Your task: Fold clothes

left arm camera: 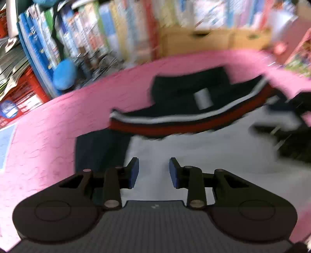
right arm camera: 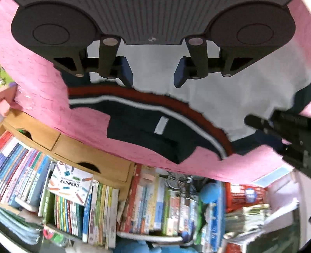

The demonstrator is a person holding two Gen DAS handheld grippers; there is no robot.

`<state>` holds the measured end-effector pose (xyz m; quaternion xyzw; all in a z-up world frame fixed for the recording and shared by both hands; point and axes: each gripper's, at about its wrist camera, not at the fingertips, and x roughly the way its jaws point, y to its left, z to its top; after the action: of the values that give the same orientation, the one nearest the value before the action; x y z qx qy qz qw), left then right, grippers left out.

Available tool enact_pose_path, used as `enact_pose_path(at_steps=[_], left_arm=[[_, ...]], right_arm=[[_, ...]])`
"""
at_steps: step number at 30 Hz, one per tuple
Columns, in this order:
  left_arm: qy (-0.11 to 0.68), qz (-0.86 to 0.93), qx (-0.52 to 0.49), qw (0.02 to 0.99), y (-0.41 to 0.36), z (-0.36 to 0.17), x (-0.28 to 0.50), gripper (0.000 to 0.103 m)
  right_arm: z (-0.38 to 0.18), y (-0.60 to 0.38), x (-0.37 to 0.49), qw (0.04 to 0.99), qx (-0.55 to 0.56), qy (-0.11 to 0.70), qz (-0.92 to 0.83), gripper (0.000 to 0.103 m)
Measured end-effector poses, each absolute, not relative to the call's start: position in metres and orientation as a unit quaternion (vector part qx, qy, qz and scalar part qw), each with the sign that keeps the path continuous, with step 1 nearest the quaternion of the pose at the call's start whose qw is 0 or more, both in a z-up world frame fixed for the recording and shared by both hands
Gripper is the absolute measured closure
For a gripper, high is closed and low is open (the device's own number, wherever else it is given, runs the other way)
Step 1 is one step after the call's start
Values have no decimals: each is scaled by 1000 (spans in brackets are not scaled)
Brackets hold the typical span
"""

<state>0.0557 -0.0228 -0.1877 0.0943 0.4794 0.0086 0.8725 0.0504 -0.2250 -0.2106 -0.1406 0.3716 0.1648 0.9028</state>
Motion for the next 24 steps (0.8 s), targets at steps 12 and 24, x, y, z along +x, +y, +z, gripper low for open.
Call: enact_pose_path(at_steps=[12,24], left_arm=[[477,66,35,876,32,-143,19,68],[530,-138,81,833,-117,-190,21,85]], right_arm=[[-183,-289,42,912,-15,394,112,50],[-230,-198,-61,847,-68,476,226,62]])
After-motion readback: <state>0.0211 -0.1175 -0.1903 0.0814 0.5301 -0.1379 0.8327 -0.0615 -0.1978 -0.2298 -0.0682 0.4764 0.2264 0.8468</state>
